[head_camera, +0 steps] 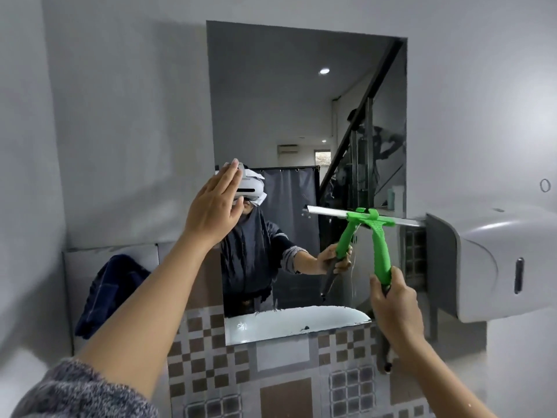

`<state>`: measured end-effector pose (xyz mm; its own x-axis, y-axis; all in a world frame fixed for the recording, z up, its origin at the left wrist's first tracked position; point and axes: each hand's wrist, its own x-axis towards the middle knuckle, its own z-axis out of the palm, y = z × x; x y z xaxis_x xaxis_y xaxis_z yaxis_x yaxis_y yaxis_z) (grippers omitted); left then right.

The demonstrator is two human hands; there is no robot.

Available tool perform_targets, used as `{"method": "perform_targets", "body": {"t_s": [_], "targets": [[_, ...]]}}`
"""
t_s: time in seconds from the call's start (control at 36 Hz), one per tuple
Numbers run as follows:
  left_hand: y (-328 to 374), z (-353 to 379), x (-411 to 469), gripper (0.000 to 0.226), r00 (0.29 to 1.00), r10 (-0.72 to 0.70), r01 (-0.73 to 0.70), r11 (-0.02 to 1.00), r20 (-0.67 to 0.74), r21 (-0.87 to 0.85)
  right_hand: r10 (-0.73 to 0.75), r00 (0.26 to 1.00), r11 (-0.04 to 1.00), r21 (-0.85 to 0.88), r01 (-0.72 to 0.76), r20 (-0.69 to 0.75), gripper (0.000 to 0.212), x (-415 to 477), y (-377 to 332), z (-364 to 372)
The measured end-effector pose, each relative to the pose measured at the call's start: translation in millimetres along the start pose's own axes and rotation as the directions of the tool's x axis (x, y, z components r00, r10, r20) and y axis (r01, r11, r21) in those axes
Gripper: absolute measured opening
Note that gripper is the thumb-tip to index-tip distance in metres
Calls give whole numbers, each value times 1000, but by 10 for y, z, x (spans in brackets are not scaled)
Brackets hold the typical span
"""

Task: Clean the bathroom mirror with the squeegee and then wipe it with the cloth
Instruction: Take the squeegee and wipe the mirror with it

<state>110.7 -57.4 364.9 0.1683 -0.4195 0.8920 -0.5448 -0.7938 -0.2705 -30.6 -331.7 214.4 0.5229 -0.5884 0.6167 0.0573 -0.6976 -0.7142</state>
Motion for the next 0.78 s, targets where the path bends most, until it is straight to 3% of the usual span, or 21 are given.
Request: {"method": "perform_targets", "body": {"t_s": [0.17, 0.31, 0.47, 0.78], "targets": [[-106, -61, 99, 47, 999, 44, -44, 999, -9, 24, 107, 994, 942, 321, -100, -5, 23, -168, -376, 317], [-155, -95, 122, 46, 996, 79, -81, 996, 33, 43, 180, 983, 869, 472, -152, -16, 24, -240, -661, 471], [-150, -169, 112, 53, 995, 83, -86, 995, 63, 55, 203, 979, 830, 527, -184, 22, 23, -383, -863, 637], [-136, -237, 41, 60, 993, 61, -64, 998, 96, 25, 116, 992, 837, 532, -129, 58, 17, -751, -1074, 872]]}}
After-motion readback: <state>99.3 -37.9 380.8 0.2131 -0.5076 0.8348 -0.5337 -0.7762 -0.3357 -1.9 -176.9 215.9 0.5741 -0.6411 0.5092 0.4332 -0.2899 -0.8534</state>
